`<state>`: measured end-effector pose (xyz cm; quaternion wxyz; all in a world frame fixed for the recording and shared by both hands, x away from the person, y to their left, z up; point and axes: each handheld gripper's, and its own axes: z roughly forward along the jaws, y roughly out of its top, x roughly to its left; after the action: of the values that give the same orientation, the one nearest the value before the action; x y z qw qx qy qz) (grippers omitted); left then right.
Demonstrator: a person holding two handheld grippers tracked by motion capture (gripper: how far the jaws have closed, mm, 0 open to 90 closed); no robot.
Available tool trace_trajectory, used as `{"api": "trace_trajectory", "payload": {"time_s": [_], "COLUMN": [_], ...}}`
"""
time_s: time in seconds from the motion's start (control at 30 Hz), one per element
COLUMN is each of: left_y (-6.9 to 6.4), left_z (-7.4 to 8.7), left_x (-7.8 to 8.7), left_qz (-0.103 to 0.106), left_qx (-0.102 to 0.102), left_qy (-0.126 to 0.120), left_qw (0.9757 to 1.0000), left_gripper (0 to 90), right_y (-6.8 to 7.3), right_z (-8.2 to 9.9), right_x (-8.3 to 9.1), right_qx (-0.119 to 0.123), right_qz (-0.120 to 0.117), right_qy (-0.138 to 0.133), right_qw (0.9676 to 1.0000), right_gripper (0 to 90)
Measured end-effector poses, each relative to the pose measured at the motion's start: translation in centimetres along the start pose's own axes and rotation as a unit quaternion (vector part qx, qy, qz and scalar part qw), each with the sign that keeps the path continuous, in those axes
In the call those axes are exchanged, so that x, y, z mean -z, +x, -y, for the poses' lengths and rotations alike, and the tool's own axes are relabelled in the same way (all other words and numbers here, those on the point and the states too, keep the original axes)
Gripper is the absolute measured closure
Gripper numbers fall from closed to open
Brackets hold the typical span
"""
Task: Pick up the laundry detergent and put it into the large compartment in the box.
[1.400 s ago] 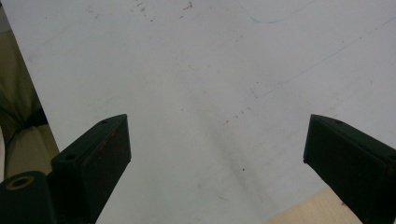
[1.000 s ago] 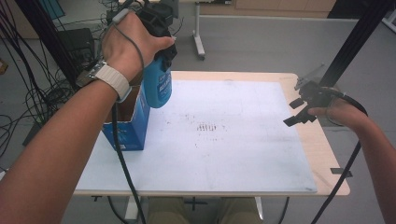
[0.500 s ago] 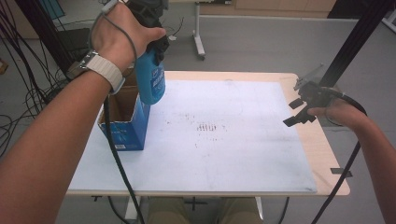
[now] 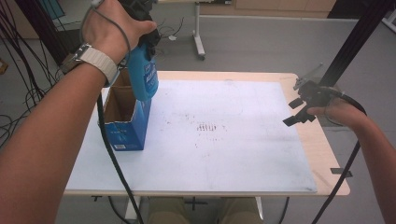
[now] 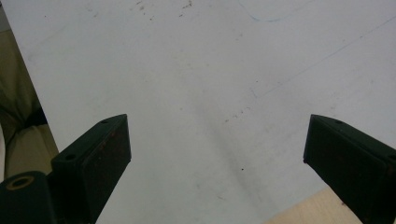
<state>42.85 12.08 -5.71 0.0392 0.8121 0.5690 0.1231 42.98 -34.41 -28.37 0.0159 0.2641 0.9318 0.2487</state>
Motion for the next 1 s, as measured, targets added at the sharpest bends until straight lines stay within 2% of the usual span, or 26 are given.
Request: {"api": "trace_trajectory", "payload": {"time_s": [0.53, 1.0], "left_y": [2.7, 4.7], "left_z": [-0.1, 0.0], "left_x": [-0.4, -1.0], "left_qz": [-0.007, -0.012], "left_qx": [0.046, 0.086], "left_qy": [0.009, 0.015], "left_qw": [0.9989, 0.9961], "left_gripper": [37.2, 37.1], "right_y": [-0.2, -0.3], "right_z": [0.2, 0.3], "right_x": [0.1, -0.1], "right_qx": [-0.003, -0.007], "right_qz": [0.001, 0.002], "right_qy": [0.001, 0.001], "right_qw": [1.0, 1.0], "right_gripper": [7.2, 7.6]}}
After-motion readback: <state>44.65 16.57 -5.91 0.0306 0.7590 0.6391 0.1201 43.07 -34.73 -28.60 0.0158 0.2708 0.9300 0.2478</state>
